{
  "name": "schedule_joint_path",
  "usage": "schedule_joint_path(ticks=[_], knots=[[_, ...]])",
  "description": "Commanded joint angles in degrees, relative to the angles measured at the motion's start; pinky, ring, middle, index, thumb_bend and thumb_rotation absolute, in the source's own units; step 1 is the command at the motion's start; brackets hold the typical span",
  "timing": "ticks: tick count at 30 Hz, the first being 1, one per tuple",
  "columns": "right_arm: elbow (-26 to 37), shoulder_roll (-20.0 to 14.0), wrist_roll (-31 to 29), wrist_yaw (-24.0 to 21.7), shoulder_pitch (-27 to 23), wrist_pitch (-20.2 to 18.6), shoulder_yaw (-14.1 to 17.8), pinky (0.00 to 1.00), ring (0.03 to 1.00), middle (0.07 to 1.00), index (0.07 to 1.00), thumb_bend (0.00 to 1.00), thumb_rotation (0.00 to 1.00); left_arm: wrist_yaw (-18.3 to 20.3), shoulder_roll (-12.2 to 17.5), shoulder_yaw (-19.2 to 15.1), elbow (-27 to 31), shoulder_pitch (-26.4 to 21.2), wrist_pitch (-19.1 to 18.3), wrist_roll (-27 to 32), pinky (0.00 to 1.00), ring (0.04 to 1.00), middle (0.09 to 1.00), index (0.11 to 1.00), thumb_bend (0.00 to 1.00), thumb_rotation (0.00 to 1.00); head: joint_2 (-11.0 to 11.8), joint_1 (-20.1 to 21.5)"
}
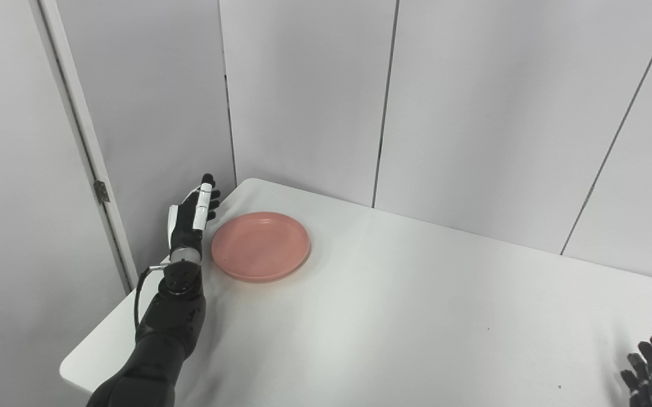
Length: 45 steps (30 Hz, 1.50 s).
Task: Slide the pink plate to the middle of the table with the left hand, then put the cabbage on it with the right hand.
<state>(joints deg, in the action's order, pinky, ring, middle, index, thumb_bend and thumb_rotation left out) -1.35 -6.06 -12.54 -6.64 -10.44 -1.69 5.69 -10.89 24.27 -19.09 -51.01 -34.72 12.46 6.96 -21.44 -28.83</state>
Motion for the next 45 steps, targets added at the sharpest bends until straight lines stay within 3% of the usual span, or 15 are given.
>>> schedule_joint_path(ticks=[1, 9, 13, 15, 24, 31, 37, 38, 41, 42, 43, 44, 45], knots=[[2.1, -0.5, -0.1, -0.1, -1.2, -0.2, 0.1, 1.0, 1.0, 1.0, 1.0, 0.55, 0.89, 0.5, 1.3, 0.8, 1.2, -1.5, 1.3, -0.6, 0.82, 0.807, 0.798, 0.777, 0.75, 1.0, -0.2, 0.1], [3.2, -0.7, -0.2, -0.4, -0.8, -0.2, -0.1, 1.0, 1.0, 1.0, 1.0, 0.53, 0.91, 3.6, 0.4, 3.6, -1.6, -2.0, 2.4, -0.2, 0.85, 0.848, 0.829, 0.793, 0.82, 1.0, -0.9, -0.4], [3.6, -0.4, 0.3, 0.1, -0.8, -0.9, -0.2, 1.0, 1.0, 1.0, 1.0, 0.53, 0.92, 8.8, -0.1, 2.6, -6.7, -3.7, 4.9, 3.9, 0.87, 0.867, 0.851, 0.819, 0.83, 1.0, -0.8, 0.0], [3.8, -0.4, 0.2, 0.0, -0.8, -1.2, -0.3, 1.0, 1.0, 1.0, 1.0, 0.53, 0.91, 9.6, -0.6, 2.3, -8.4, -4.4, 5.3, 4.8, 0.85, 0.858, 0.844, 0.816, 0.84, 1.0, -1.0, 0.1], [4.6, 0.4, 0.3, 0.9, -0.7, -2.4, -0.4, 1.0, 1.0, 1.0, 1.0, 0.58, 0.88, 13.5, -3.1, 3.0, -8.5, -4.9, 5.2, 7.4, 0.84, 0.852, 0.831, 0.807, 0.84, 1.0, -2.0, 2.2], [4.5, 0.5, 0.0, 0.8, -1.1, -1.7, -0.6, 1.0, 1.0, 1.0, 1.0, 0.48, 0.89, 13.7, -8.2, 6.4, -4.8, -5.4, 3.6, 6.2, 0.82, 0.829, 0.805, 0.788, 0.87, 1.0, -3.6, 4.9], [4.3, 0.8, -0.1, 0.8, -1.6, -1.6, -0.8, 1.0, 1.0, 1.0, 1.0, 0.44, 0.96, 15.0, -12.7, 9.1, 3.0, -4.1, -1.4, 6.3, 0.84, 0.864, 0.834, 0.812, 0.88, 1.0, -6.0, 8.1], [4.1, 1.0, -0.4, 0.8, -1.7, -1.8, -0.7, 1.0, 1.0, 1.0, 1.0, 0.45, 0.95, 14.8, -14.0, 9.4, 5.0, -3.8, -2.8, 6.3, 0.85, 0.866, 0.834, 0.813, 0.89, 1.0, -7.1, 10.8], [2.7, 1.4, -0.6, 1.0, -2.1, -1.1, -0.5, 1.0, 1.0, 1.0, 1.0, 0.48, 0.93, 14.6, -16.2, 10.3, 9.5, -2.8, -5.7, 5.9, 0.89, 0.874, 0.837, 0.818, 0.88, 1.0, -7.7, 13.0], [1.8, 1.6, -0.6, 1.1, -2.3, -0.8, -0.5, 1.0, 1.0, 1.0, 1.0, 0.48, 0.92, 14.5, -16.9, 10.6, 11.2, -2.4, -6.8, 5.8, 0.89, 0.877, 0.839, 0.82, 0.88, 1.0, -8.8, 17.1], [1.3, 1.8, -0.6, 1.1, -2.5, -0.7, -0.4, 1.0, 1.0, 1.0, 1.0, 0.52, 0.89, 14.4, -17.3, 10.8, 12.5, -2.2, -7.7, 5.7, 0.91, 0.877, 0.838, 0.822, 0.86, 1.0, -9.1, 17.7], [0.4, 2.2, -0.6, 1.2, -2.7, -0.3, -0.5, 1.0, 1.0, 1.0, 1.0, 0.53, 0.88, 14.4, -17.9, 11.3, 14.3, -1.6, -8.7, 5.5, 0.91, 0.878, 0.838, 0.823, 0.85, 1.0, -9.7, 21.2], [-0.2, 2.5, -0.6, 1.2, -2.8, 0.0, -0.5, 1.0, 1.0, 1.0, 1.0, 0.55, 0.86, 14.5, -18.2, 11.7, 15.6, -1.2, -9.4, 5.3, 0.92, 0.887, 0.847, 0.831, 0.85, 1.0, -9.7, 21.2]])
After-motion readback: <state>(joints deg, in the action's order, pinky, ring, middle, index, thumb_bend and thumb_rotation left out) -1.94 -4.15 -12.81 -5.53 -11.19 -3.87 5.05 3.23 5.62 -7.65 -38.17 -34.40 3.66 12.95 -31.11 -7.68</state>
